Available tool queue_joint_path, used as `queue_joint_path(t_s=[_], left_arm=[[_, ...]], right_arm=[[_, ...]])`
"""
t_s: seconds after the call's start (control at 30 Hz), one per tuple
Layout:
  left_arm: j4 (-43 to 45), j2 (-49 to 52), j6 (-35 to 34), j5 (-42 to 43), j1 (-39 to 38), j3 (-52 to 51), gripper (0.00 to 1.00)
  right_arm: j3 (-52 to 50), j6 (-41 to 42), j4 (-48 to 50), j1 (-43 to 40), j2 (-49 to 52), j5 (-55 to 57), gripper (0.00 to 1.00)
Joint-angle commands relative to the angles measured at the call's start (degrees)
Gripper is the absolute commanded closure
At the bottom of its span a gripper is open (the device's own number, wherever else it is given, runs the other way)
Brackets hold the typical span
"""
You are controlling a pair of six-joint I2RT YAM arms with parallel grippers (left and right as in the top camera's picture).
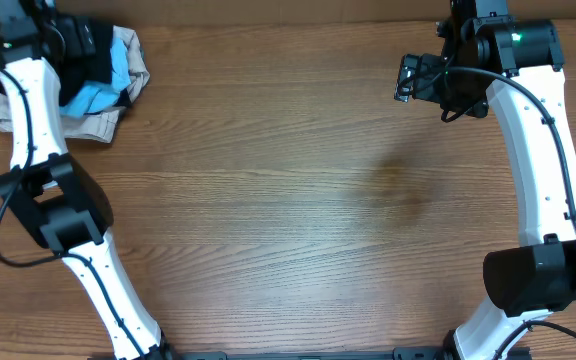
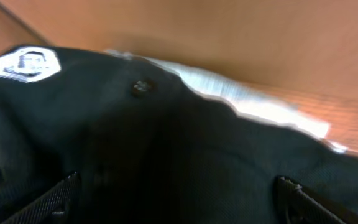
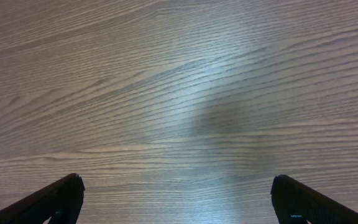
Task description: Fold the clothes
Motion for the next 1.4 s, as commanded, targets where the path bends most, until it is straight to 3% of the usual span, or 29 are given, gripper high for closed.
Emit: queue_joint_path(t_s=[0.0,0.17,0.37,0.73,0.93,1.17,1.37], left_arm=[[-4.31,5.53,-1.09,-2.32,0.20,-0.07,0.00],[-7.82,8.74,-2.21,-2.40,0.28,-0.07,0.00],[-8.83,4.22,-6.10,-2.23,0.28,2.99,0.00],[-15.98,-18.86,-7.69,-0.81,-0.15,18.16,0.00],[-21.77,-30.93,-7.72,2.86,-0.66,18.16,0.00],[-33.75,-35.85,-7.69,12.90,-0.66,18.16,0.00],[-41.38,-35.52,-7.67,13.18,-0.66,18.10,0.00]], right_arm=[[0.15,0.17,0.15,-0.04,-0.63,0.28,0.00],[0.15,0.17,0.13,-0.04,-0.63,0.28,0.00],[0.17,-0.04,0.72,-0.04,-0.63,0.33,0.00],[6.14,-0.07,1.95,-0.04,-0.68,5.55,0.00],[20.79,-0.13,-3.85,-0.04,-0.68,8.13,0.00],[45.31,-0.24,-15.15,-0.04,-2.05,8.07,0.00],[49.07,-0.20,-15.13,-0.04,-10.60,4.48,0.00]])
